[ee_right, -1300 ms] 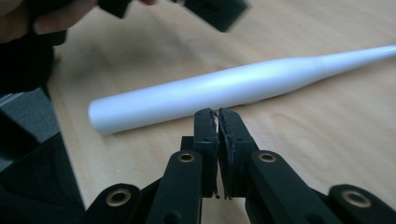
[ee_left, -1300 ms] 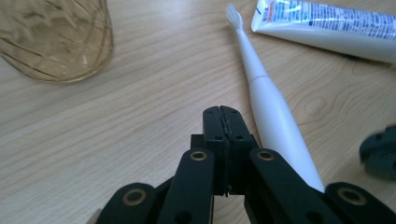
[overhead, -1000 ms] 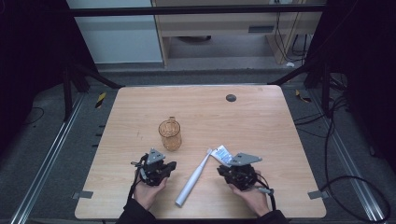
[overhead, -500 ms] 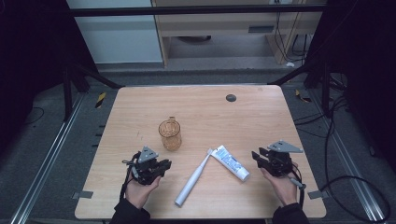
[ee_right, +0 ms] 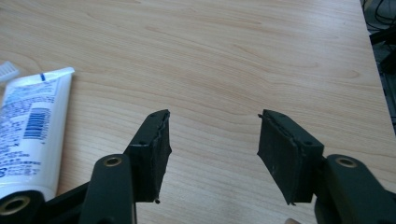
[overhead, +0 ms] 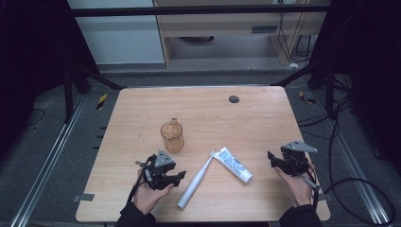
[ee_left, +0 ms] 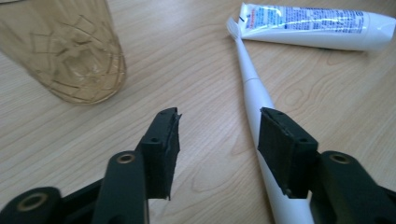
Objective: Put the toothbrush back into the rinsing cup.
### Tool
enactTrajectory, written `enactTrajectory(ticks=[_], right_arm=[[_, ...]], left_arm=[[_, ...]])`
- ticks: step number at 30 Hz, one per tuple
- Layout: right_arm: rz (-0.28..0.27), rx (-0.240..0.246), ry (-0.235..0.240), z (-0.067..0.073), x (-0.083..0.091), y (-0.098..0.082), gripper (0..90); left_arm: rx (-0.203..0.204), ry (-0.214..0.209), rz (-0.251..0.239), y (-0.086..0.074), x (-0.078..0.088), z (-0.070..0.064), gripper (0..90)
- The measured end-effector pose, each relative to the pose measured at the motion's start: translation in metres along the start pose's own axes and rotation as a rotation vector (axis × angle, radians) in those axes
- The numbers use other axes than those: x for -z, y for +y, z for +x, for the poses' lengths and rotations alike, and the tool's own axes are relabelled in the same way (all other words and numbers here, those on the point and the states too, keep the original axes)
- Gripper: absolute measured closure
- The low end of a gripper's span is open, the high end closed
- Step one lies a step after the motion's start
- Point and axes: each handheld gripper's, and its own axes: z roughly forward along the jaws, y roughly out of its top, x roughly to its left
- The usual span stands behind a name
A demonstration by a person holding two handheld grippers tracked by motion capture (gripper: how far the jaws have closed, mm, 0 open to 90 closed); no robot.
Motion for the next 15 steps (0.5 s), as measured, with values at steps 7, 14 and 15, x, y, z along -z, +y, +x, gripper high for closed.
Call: enactTrajectory(ticks=[7, 14, 15], right_arm=[[0.020, 0.007, -0.021, -0.002, -0.004, -0.001, 40.3], [0.026, -0.002, -0.029, -0.004, -0.006, -0.003, 39.1], [0.028, 0.000, -0.030, -0.004, -0.006, -0.003, 39.1]], left_arm=[[-0.034, -0.010, 0.067, 0.010, -0.013, -0.012, 39.3], [-0.036, -0.005, 0.086, 0.017, -0.022, -0.019, 37.0], [-0.036, -0.007, 0.091, 0.018, -0.024, -0.019, 37.1]])
